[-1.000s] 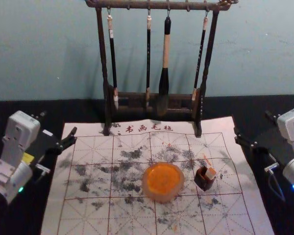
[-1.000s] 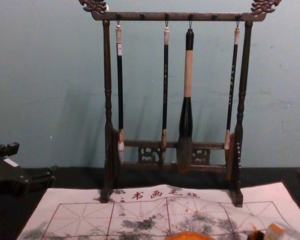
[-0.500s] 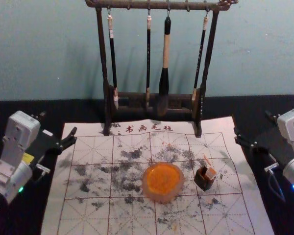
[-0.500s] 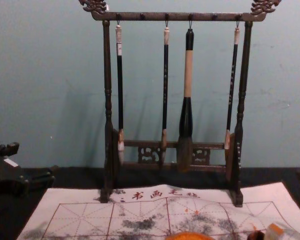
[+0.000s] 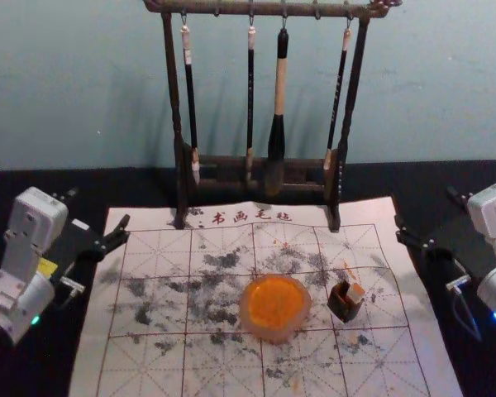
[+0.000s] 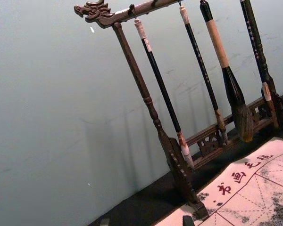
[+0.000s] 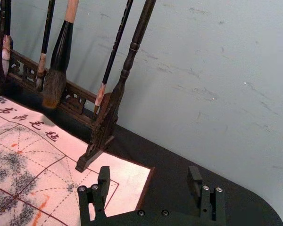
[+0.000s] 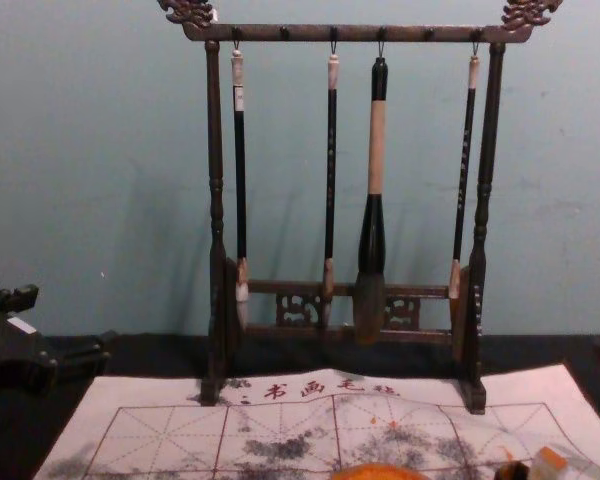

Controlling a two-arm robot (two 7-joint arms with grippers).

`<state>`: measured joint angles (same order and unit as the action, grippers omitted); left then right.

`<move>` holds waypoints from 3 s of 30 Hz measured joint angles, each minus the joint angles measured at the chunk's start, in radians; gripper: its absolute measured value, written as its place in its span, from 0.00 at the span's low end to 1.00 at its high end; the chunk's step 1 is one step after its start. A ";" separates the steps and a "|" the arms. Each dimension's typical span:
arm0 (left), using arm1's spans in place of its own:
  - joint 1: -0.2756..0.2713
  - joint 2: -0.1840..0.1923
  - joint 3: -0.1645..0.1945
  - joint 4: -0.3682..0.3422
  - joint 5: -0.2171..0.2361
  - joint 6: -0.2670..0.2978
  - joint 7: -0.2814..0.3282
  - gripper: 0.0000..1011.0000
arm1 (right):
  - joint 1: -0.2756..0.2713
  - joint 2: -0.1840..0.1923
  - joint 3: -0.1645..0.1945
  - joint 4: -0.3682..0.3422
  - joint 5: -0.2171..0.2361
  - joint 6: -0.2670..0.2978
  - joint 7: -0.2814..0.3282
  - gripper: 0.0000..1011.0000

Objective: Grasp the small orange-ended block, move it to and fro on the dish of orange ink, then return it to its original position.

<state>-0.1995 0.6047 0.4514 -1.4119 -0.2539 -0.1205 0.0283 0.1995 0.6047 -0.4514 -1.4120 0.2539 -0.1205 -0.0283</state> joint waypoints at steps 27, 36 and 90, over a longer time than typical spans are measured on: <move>0.000 0.000 0.000 0.000 0.000 0.000 0.000 0.99 | 0.000 0.000 0.000 0.000 0.000 0.000 0.000 0.99; 0.000 0.000 0.000 0.000 0.000 0.000 0.000 0.99 | -0.003 -0.001 0.017 -0.002 0.022 0.001 0.037 0.99; 0.000 0.000 0.000 0.000 0.000 0.000 0.000 0.99 | -0.161 0.002 0.058 -0.103 0.150 0.001 0.470 0.99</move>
<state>-0.1995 0.6047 0.4514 -1.4120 -0.2539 -0.1205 0.0283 0.0384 0.6071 -0.3931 -1.5147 0.4041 -0.1197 0.4417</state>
